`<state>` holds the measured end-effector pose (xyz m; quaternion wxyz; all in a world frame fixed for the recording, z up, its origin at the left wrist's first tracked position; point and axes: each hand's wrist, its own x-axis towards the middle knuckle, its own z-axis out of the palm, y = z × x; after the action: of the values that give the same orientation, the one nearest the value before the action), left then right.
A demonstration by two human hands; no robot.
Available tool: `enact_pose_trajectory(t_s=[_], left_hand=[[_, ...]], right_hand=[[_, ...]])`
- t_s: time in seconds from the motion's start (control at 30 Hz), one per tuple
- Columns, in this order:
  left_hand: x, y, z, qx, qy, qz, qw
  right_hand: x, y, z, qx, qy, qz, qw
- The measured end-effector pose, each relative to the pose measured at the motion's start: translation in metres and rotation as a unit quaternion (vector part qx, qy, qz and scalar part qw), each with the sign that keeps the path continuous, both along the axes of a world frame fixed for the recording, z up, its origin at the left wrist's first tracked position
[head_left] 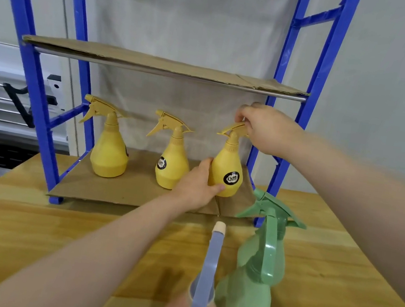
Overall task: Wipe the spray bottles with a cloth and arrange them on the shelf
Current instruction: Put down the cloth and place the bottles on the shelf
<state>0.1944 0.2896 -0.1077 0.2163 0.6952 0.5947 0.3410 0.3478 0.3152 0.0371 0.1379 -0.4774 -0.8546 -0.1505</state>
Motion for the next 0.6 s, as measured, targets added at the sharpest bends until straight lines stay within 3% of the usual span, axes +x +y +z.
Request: enact_pose_trajectory(t_s=[0.6], left_hand=[[0.013,0.037,-0.019,-0.048,0.013,0.009,0.999]], right_hand=[[0.002,0.038,-0.026,0.029,-0.042,-0.026,0.998]])
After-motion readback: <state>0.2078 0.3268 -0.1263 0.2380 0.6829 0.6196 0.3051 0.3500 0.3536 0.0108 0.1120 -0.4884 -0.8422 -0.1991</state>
